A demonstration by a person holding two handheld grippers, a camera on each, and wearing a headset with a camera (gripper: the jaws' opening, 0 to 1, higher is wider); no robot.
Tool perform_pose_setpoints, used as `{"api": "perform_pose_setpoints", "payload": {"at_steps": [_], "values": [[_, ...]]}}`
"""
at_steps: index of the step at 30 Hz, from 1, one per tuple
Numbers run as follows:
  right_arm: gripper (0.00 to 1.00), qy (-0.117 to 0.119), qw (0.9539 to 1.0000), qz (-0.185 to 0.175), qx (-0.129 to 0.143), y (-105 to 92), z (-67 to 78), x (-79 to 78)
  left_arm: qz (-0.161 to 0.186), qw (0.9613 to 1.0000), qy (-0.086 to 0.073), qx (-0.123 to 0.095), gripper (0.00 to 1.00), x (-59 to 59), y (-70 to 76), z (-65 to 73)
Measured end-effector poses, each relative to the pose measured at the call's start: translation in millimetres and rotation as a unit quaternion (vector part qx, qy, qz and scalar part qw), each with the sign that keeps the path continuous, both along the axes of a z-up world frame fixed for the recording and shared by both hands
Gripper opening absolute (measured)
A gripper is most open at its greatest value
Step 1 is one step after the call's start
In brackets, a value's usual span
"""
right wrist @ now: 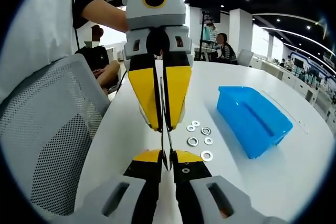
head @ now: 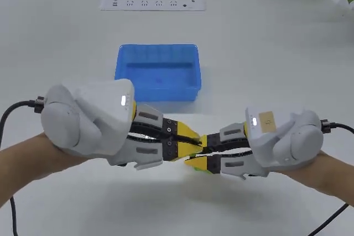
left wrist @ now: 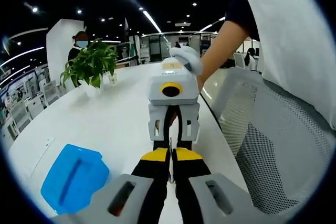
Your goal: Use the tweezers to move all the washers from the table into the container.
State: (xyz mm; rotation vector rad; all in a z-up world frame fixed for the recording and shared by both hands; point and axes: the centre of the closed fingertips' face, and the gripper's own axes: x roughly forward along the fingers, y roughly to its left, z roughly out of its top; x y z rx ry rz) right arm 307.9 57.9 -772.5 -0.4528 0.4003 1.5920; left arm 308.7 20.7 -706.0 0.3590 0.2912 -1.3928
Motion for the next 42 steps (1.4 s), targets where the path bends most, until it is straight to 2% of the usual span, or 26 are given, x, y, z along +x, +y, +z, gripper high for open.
{"api": "perform_pose_setpoints", "payload": {"at_steps": [4,8,11,16,21,25,28,32,34,37,42], "values": [[0.16,-0.005,0.9996,-0.023,-0.013,2.4,2.6,5.6,0.006,1.0,-0.006,0.001,0.06,-0.6,4.7,2.3],[0.17,-0.01,0.9993,-0.026,-0.025,5.7,3.7,5.3,0.019,0.9998,-0.009,0.003,0.06,2.0,12.7,3.3],[0.21,-0.003,0.999,-0.034,-0.028,8.1,4.4,4.5,0.035,0.9994,-0.007,0.003,0.06,5.3,22.1,4.9],[0.24,0.008,0.9982,-0.045,-0.038,7.4,2.0,4.0,0.057,0.9981,-0.019,0.012,0.06,8.6,34.9,7.7],[0.28,0.015,0.9973,-0.048,-0.052,4.9,-1.0,2.7,0.058,0.9977,-0.024,0.024,0.06,6.0,42.2,4.9],[0.32,0.02,0.9968,-0.055,-0.055,3.7,-0.9,2.5,0.072,0.9969,-0.028,0.018,0.06,9.5,47.3,7.9],[0.4,0.023,0.9965,-0.054,-0.061,3.7,-2.3,0.9,0.073,0.9966,-0.034,0.017,0.06,11.4,50.1,8.4],[0.41,0.024,0.9963,-0.052,-0.065,4.1,-3.8,-0.8,0.077,0.9962,-0.038,0.015,0.06,16.5,55.4,9.4],[0.42,0.028,0.996,-0.055,-0.064,4.7,-4.2,-1.1,0.082,0.9959,-0.037,0.007,0.06,19.7,56.6,12.2],[0.42,0.03,0.996,-0.055,-0.064,5.3,-4.8,-1.5,0.083,0.9958,-0.038,-0.004,0.06,23.3,54.9,15.6],[0.42,0.031,0.996,-0.052,-0.065,6.4,-5.3,-3.4,0.077,0.9965,-0.031,-0.009,0.06,25.1,49.7,12.2]]}}
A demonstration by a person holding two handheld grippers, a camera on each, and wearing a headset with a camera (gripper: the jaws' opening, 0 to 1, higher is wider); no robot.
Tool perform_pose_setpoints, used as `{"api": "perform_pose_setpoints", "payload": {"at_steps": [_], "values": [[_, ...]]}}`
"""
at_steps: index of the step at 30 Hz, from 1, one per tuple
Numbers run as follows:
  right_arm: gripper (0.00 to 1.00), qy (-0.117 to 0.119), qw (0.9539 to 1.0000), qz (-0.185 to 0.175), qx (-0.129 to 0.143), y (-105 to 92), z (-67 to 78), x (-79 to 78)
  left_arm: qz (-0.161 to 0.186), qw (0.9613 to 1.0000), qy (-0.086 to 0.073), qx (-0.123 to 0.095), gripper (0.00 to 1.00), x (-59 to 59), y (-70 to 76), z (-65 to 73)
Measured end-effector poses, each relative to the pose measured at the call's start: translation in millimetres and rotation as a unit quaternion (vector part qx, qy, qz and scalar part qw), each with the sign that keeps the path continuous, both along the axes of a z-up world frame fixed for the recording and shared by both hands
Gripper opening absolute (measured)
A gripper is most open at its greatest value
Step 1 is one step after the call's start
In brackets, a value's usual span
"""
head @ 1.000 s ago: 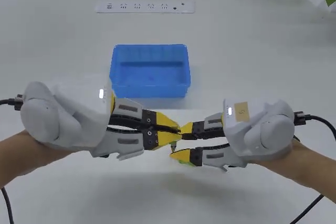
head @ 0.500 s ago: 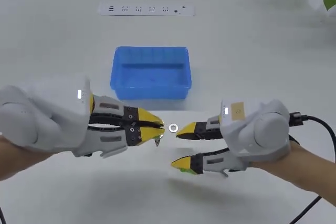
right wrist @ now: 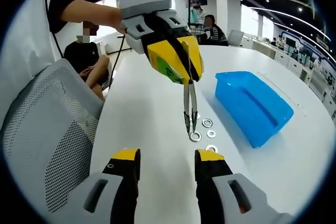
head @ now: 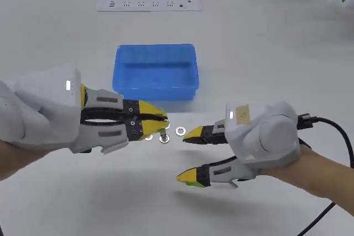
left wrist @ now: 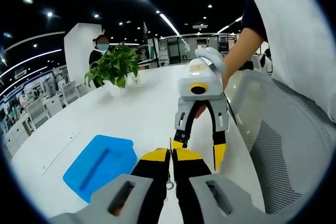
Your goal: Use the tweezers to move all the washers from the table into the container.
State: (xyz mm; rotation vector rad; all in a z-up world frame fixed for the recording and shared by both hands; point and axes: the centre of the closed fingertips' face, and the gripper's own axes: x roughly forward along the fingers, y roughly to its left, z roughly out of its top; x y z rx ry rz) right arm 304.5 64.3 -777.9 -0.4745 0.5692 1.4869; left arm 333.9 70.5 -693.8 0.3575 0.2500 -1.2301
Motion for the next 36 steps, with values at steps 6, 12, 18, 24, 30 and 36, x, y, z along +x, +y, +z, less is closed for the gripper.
{"api": "perform_pose_setpoints", "payload": {"at_steps": [6,12,18,24,30,36], "values": [[0.42,0.006,1.0,-0.005,0.006,0.4,2.1,1.3,0.003,0.9999,0.011,0.003,0.06,2.2,0.3,-8.3],[0.42,0.008,0.9999,-0.007,0.006,1.0,1.3,2.1,0.005,0.9998,0.017,0.003,0.06,2.1,3.8,-12.8],[0.42,0.011,0.9999,0.0,0.005,7.4,0.3,-0.1,-0.011,0.9994,0.033,0.001,0.06,-0.3,6.3,-13.0],[0.39,0.006,0.9999,-0.006,0.006,19.3,1.7,12.5,-0.017,0.9989,0.042,0.015,0.06,-1.9,9.8,-15.6],[0.31,-0.024,0.9995,0.0,0.02,32.6,9.7,26.4,-0.009,0.9985,0.047,0.029,0.07,1.7,14.0,-20.0],[0.24,-0.015,0.9997,0.015,0.011,37.6,3.1,27.3,-0.012,0.998,0.05,0.037,0.07,-1.4,14.0,-22.7]]}}
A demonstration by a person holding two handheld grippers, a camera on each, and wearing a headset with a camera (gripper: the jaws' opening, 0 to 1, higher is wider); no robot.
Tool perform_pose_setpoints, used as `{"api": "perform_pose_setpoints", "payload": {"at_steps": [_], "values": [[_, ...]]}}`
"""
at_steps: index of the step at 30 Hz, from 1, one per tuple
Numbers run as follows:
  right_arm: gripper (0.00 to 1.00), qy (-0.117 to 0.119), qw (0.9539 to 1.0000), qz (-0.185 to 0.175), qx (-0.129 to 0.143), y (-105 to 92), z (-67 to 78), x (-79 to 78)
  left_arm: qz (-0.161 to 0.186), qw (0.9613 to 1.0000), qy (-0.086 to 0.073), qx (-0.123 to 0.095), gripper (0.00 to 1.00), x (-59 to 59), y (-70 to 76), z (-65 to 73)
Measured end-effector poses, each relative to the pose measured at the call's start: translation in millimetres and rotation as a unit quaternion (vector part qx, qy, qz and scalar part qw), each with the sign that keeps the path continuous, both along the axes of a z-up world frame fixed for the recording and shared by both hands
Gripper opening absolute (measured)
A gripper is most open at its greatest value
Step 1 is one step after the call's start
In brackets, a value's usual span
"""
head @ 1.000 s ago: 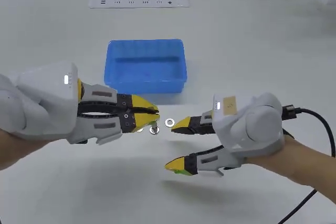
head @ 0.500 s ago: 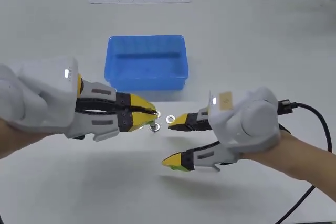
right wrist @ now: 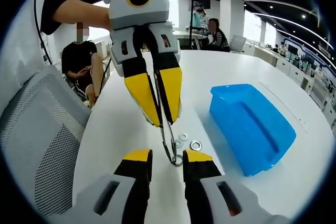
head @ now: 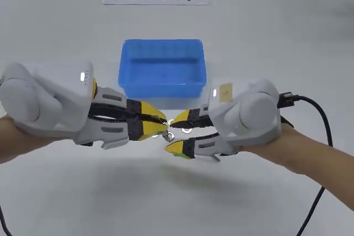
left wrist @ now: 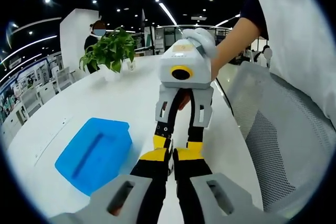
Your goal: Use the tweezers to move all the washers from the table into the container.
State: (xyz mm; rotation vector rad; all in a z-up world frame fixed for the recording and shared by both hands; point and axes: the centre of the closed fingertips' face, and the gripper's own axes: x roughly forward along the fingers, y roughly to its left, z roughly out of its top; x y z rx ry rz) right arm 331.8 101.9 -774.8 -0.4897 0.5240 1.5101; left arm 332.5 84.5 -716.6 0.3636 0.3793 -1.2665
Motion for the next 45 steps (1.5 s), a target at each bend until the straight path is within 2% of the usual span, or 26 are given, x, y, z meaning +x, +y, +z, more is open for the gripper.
{"api": "perform_pose_setpoints", "payload": {"at_steps": [4,9,11,15,21,24,26,29,32,37,38,39,40,43,45], "values": [[0.2,-0.003,0.9999,0.012,-0.006,1.3,-2.4,-1.1,-0.001,1.0,0.002,-0.001,0.07,-1.7,-2.4,-1.0],[0.14,-0.012,0.9997,0.019,0.003,5.2,2.1,-0.5,0.005,1.0,-0.001,-0.007,0.07,-0.5,-7.1,-2.0],[0.12,-0.023,0.9994,0.025,-0.002,4.9,1.1,0.9,0.004,0.9999,0.0,-0.009,0.07,-1.0,-9.5,-2.3],[0.12,-0.023,0.9992,0.034,-0.005,4.4,0.0,-0.2,-0.002,1.0,0.0,-0.008,0.08,-2.0,-12.6,-2.9],[0.1,-0.034,0.9984,0.046,-0.005,4.0,0.1,1.5,0.007,0.9999,0.0,-0.008,0.08,1.7,-12.7,-3.3],[0.1,-0.037,0.9984,0.042,-0.004,4.4,0.5,2.8,0.018,0.9998,-0.005,0.003,0.09,3.9,-11.6,-7.5],[0.09,-0.04,0.9983,0.042,-0.003,4.8,0.6,2.6,0.02,0.9994,-0.01,0.026,0.11,2.6,-9.4,-15.2],[0.09,-0.043,0.9982,0.042,-0.001,4.6,1.0,1.1,0.027,0.9996,-0.006,0.009,0.16,-1.1,-11.6,-12.4],[0.09,-0.046,0.9981,0.041,0.0,3.7,1.2,-0.7,0.036,0.9993,-0.003,0.007,0.18,-3.6,-9.2,-9.8],[0.09,-0.045,0.9986,0.028,0.006,1.5,7.1,0.2,0.055,0.9984,-0.01,0.008,0.26,-6.8,-0.1,-4.5],[0.09,-0.046,0.9985,0.028,0.006,1.3,8.6,-0.3,0.056,0.9984,-0.006,0.0,0.29,-8.8,0.2,-1.5],[0.09,-0.047,0.9985,0.028,0.007,1.0,10.9,-0.8,0.053,0.998,0.012,-0.033,0.34,-15.4,-4.7,6.0],[0.09,-0.048,0.9984,0.028,0.007,0.9,12.4,-1.2,0.055,0.9972,0.02,-0.048,0.4,-18.0,-6.0,10.0],[0.09,-0.052,0.9982,0.027,0.008,0.2,16.7,-2.2,0.06,0.9974,0.009,-0.039,0.42,-21.7,-0.7,12.5],[0.09,-0.053,0.9982,0.025,0.01,-0.2,20.3,-3.5,0.069,0.9968,0.014,-0.038,0.46,-22.4,2.4,12.0]]}}
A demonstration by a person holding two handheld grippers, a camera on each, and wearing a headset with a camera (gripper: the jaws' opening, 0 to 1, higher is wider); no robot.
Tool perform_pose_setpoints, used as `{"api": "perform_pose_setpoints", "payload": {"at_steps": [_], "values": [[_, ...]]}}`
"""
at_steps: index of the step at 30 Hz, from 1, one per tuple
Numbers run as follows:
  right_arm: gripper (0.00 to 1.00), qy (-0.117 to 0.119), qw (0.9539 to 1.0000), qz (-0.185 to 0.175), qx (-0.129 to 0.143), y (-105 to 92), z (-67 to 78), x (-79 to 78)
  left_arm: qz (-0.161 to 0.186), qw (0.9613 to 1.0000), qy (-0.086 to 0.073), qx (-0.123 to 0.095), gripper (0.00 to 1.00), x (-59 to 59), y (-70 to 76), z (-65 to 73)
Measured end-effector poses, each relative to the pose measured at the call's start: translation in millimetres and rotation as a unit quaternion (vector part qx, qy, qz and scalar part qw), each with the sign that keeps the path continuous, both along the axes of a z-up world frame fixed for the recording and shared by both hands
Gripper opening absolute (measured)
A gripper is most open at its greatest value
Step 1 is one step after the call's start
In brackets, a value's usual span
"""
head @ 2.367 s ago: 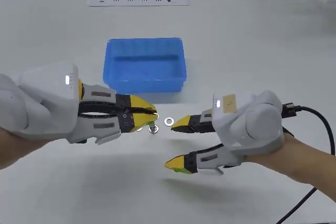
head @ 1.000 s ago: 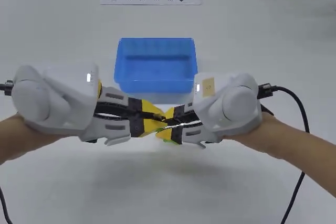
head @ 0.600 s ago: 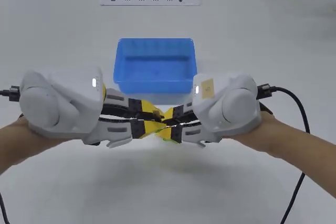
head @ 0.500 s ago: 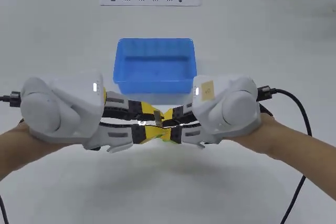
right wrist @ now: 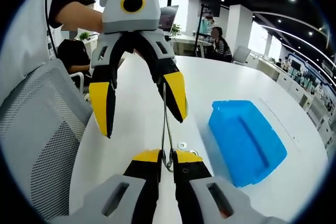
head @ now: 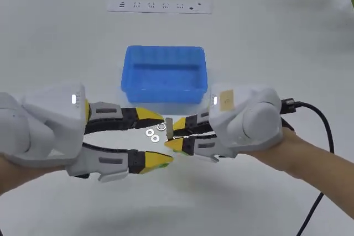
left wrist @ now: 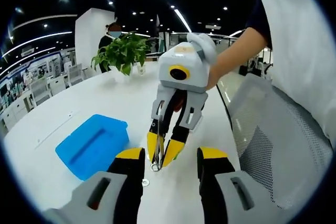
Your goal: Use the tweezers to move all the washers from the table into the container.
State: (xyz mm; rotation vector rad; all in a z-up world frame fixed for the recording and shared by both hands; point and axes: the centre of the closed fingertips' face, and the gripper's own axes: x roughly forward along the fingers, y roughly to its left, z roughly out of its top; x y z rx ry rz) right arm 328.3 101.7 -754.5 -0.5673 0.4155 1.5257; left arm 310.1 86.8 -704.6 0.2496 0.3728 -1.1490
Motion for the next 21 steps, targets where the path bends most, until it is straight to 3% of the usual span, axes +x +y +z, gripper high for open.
{"api": "perform_pose_setpoints", "payload": {"at_steps": [7,9,10,13,14,17,21], "values": [[0.09,-0.014,0.9999,0.003,0.001,0.4,15.1,-4.2,0.046,0.9989,-0.002,-0.009,0.66,-0.6,15.5,4.8],[0.09,-0.02,0.9998,0.006,-0.002,0.6,18.5,-4.2,0.052,0.9986,0.0,-0.012,0.67,-3.5,19.4,6.9],[0.09,-0.021,0.9998,0.006,-0.003,0.7,19.7,-4.1,0.055,0.9983,0.003,-0.016,0.68,-4.9,20.6,8.0],[0.09,-0.019,0.9998,0.002,0.003,1.9,26.1,-3.3,0.071,0.9948,0.025,-0.068,0.75,-10.0,20.4,17.5],[0.09,-0.008,0.9998,-0.006,0.016,4.0,31.6,-2.7,0.076,0.9943,0.026,-0.07,0.76,-11.1,23.4,18.2],[0.09,-0.014,0.9997,-0.01,0.019,4.8,39.6,1.1,0.081,0.9948,0.018,-0.06,0.78,-14.2,29.4,17.2],[0.09,-0.016,0.9993,-0.014,0.03,8.4,52.4,7.6,0.115,0.9894,0.027,-0.084,0.86,-10.8,43.3,19.4]]}}
